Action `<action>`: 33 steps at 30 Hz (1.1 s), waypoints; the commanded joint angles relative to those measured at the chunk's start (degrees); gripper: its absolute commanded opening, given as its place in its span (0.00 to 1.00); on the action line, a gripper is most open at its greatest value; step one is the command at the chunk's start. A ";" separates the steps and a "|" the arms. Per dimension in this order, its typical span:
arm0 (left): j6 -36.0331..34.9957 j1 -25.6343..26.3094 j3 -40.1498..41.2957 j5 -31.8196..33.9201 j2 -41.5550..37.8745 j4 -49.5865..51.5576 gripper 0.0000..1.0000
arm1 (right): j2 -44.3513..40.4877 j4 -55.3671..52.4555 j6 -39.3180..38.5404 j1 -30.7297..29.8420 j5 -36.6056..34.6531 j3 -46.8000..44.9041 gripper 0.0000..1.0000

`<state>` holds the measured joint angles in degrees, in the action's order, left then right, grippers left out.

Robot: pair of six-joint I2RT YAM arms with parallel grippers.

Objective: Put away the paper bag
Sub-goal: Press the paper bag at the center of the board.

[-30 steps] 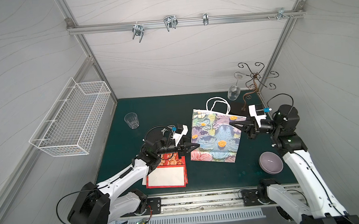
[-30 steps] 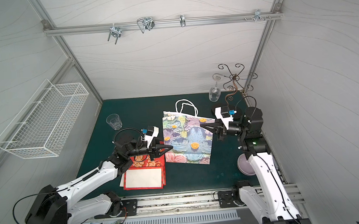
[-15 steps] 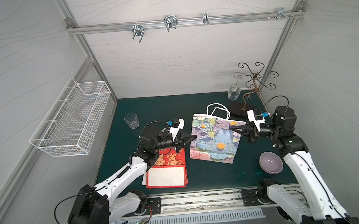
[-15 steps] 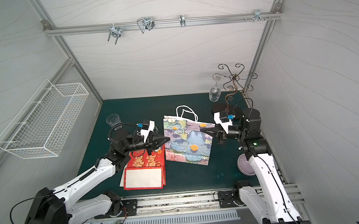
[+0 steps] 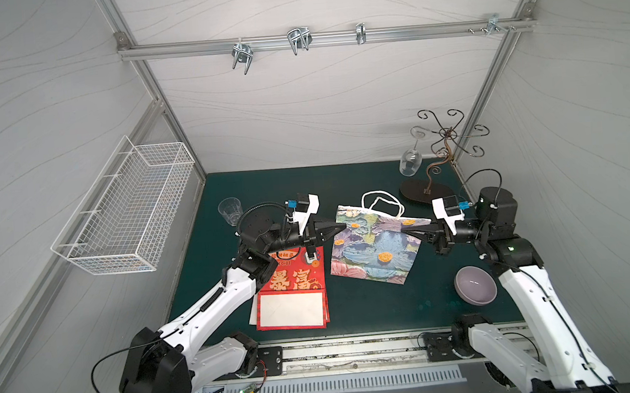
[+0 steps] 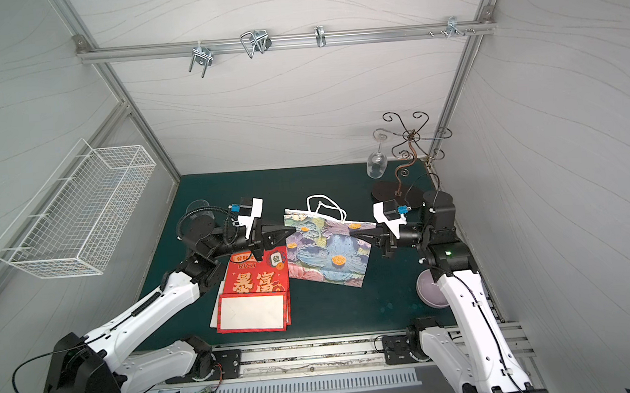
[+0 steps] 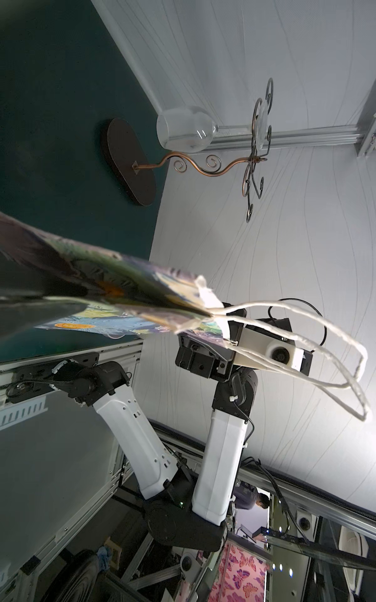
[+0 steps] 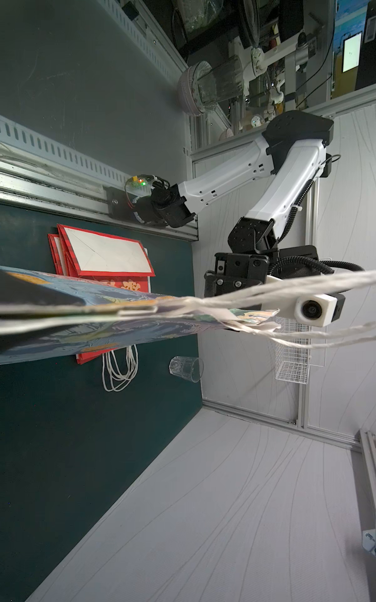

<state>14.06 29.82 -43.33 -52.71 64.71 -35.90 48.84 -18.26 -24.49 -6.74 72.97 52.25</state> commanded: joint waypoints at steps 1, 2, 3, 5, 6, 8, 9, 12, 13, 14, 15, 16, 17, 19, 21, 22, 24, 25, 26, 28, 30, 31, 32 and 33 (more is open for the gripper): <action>-0.73 -0.86 -3.69 1.80 -1.59 -0.73 0.27 | -0.62 -4.01 -1.99 -0.46 0.29 1.25 0.00; -1.66 -1.11 -3.76 2.83 -2.18 0.85 0.34 | -0.55 -4.21 -2.10 -0.45 0.11 1.44 0.00; -3.05 -1.49 -3.86 4.05 -2.89 2.91 0.39 | -0.70 -4.24 -2.09 -0.46 0.07 1.62 0.00; -6.54 -1.82 -4.13 6.85 -4.07 7.35 0.44 | -0.66 -4.33 -2.11 -0.34 0.20 1.89 0.00; -7.99 -1.88 -4.45 8.51 -4.54 9.69 0.47 | -0.59 -4.37 -2.13 -0.36 0.32 1.98 0.00; -9.30 -2.13 -5.12 7.46 -4.49 11.11 0.53 | -0.39 -4.41 -1.90 -0.46 0.75 2.07 0.00; -9.13 -2.09 -5.37 6.67 -4.12 11.11 0.61 | -0.25 -4.41 -1.81 -0.55 0.99 2.15 0.00; -7.72 -2.09 -6.59 3.02 -2.65 10.98 0.99 | 0.34 -5.33 -2.14 -0.91 1.46 2.46 0.00; -7.20 -2.07 -6.97 1.97 -2.20 10.52 1.00 | 0.79 -6.27 -2.67 -1.20 1.72 2.83 0.00; -7.20 -2.06 -7.31 0.87 -1.88 10.22 1.00 | 1.05 -7.27 -3.36 -1.35 1.92 3.09 0.00; -6.97 -2.09 -7.69 -0.62 -1.47 9.66 1.00 | 1.33 -8.11 -3.99 -1.62 2.00 3.36 0.00; -6.86 -2.10 -8.18 -2.32 -1.00 9.28 1.00 | 1.61 -8.47 -4.21 -1.90 2.00 3.56 0.00; -6.94 -2.13 -8.69 -4.21 -0.48 9.46 0.99 | 1.69 -8.54 -4.20 -2.02 2.00 3.69 0.00; -6.73 -2.09 -10.24 -8.81 0.99 10.29 0.88 | 2.02 -8.33 -4.12 -2.29 2.09 4.04 0.00; -5.14 -2.11 -10.74 -11.25 2.22 9.18 0.68 | 2.38 -8.00 -4.07 -2.31 2.05 4.34 0.00; -3.66 -2.11 -10.60 -11.59 2.62 7.34 0.57 | 2.48 -8.02 -4.04 -2.39 1.88 4.43 0.00; -1.48 -2.10 -10.15 -12.02 3.04 4.13 0.39 | 2.66 -7.98 -4.04 -2.33 1.49 4.46 0.00; -0.55 -2.13 -10.10 -12.21 3.20 2.80 0.28 | 2.66 -8.01 -4.07 -2.32 1.22 4.44 0.00; 0.03 -2.13 -10.02 -12.36 3.26 2.19 0.16 | 2.74 -7.93 -3.99 -2.37 1.05 4.35 0.00; 0.51 -2.13 -9.85 -12.46 3.23 1.44 0.00 | 2.77 -7.52 -3.20 -2.39 0.97 4.35 0.00; 0.66 -2.07 -9.56 -12.00 3.07 1.31 0.00 | 2.66 -6.61 -1.32 -2.36 0.47 4.44 0.05; 0.70 -2.06 -9.29 -11.46 2.92 1.43 0.00 | 2.51 -5.98 -0.23 -2.39 0.25 4.44 0.17; 0.70 -2.11 -9.05 -10.92 2.84 1.52 0.00 | 2.34 -5.55 0.53 -2.40 0.25 4.44 0.24; 0.55 -2.13 -8.81 -10.09 2.86 1.79 0.00 | 2.11 -4.99 1.28 -2.34 0.33 4.44 0.29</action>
<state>13.78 27.86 -51.44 -63.16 67.94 -29.47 51.57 -24.27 -25.82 -8.73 73.23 55.37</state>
